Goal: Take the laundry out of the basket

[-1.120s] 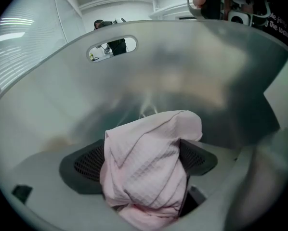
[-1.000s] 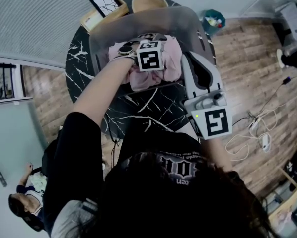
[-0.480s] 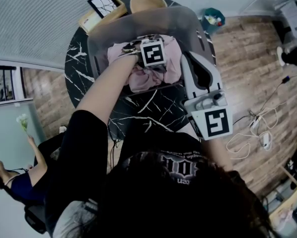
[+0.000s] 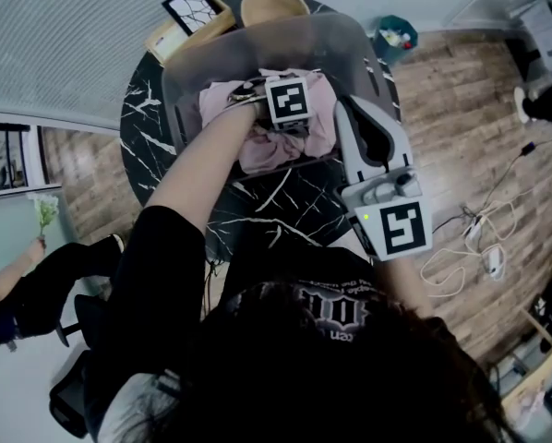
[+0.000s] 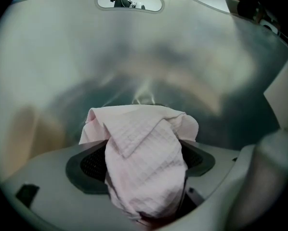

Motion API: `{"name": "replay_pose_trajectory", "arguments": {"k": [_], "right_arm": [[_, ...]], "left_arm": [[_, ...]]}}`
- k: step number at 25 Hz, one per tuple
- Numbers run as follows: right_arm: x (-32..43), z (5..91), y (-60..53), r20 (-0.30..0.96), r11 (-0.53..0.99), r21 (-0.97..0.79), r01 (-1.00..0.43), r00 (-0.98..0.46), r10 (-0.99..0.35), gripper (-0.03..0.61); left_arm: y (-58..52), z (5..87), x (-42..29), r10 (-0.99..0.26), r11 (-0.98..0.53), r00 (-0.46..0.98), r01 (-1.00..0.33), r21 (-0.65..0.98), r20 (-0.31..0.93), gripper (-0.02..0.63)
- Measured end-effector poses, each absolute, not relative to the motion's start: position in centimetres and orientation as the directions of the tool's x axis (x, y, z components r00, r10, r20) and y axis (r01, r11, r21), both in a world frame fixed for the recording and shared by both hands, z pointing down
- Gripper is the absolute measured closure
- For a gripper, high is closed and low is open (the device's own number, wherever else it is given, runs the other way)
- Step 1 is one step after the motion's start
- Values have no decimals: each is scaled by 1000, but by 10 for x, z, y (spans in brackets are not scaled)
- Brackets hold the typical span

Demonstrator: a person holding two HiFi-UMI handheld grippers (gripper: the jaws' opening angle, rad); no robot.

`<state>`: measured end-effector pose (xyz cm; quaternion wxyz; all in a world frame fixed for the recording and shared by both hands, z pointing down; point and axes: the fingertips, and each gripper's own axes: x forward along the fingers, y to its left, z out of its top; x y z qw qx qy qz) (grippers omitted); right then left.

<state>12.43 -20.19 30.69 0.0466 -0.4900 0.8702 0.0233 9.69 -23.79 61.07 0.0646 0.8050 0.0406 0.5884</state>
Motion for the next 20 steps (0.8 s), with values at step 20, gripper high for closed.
{"name": "replay_pose_trajectory", "arguments": {"k": [20], "right_arm": [[128,305,-195,-113,505,10,-863,-502,-857,549]], "left_arm": [[-225,598,95,116,-993,317,60,102,941,412]]}}
